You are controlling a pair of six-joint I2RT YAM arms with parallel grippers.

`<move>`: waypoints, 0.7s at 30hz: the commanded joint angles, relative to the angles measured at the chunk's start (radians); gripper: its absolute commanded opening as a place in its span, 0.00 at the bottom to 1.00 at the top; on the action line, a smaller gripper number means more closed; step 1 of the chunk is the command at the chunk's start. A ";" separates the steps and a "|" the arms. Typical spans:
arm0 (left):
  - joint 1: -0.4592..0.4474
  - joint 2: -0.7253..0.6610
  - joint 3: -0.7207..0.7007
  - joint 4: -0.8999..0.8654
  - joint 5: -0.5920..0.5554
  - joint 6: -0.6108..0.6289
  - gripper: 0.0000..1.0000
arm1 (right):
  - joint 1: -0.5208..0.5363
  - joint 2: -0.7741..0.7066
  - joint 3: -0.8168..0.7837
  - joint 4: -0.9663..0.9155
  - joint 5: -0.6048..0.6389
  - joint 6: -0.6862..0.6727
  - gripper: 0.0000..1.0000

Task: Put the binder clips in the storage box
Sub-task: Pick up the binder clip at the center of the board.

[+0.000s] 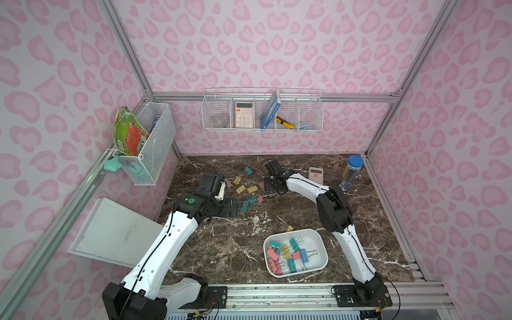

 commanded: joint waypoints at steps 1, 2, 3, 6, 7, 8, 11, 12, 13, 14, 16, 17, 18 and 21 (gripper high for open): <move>0.001 0.005 0.001 -0.015 -0.012 0.016 0.99 | -0.007 0.006 -0.008 0.006 -0.036 0.016 0.55; 0.001 0.006 0.001 -0.015 -0.015 0.017 0.99 | -0.009 0.003 -0.008 0.008 -0.039 0.020 0.53; 0.001 0.005 0.001 -0.015 -0.018 0.016 0.99 | -0.012 0.001 -0.008 0.009 -0.041 0.020 0.52; 0.001 0.004 0.001 -0.015 -0.017 0.016 0.99 | -0.010 -0.031 -0.016 0.009 -0.022 0.018 0.50; 0.000 0.003 0.001 -0.015 -0.014 0.016 1.00 | -0.008 -0.051 -0.028 0.016 -0.017 0.015 0.49; 0.000 0.001 0.001 -0.014 -0.006 0.017 1.00 | -0.006 -0.088 -0.053 0.035 -0.007 0.010 0.49; 0.001 -0.024 -0.007 0.007 0.068 0.042 0.99 | 0.006 -0.255 -0.193 0.139 0.031 0.002 0.49; 0.001 -0.038 -0.016 0.026 0.121 0.059 1.00 | 0.012 -0.327 -0.266 0.183 0.045 0.001 0.50; 0.001 -0.051 -0.024 0.039 0.156 0.073 0.99 | 0.012 -0.389 -0.330 0.216 0.051 0.003 0.50; -0.001 -0.066 -0.034 0.055 0.196 0.093 0.99 | 0.014 -0.467 -0.407 0.251 0.054 0.006 0.51; -0.001 -0.088 -0.050 0.077 0.246 0.119 1.00 | 0.017 -0.612 -0.548 0.287 0.046 0.021 0.51; -0.002 -0.094 -0.051 0.077 0.251 0.124 1.00 | 0.026 -0.692 -0.624 0.296 0.043 0.026 0.51; -0.002 -0.099 -0.049 0.077 0.245 0.124 0.99 | 0.038 -0.761 -0.704 0.294 0.048 0.030 0.51; -0.003 -0.112 -0.051 0.077 0.211 0.120 0.99 | 0.111 -1.002 -0.929 0.273 0.045 0.030 0.52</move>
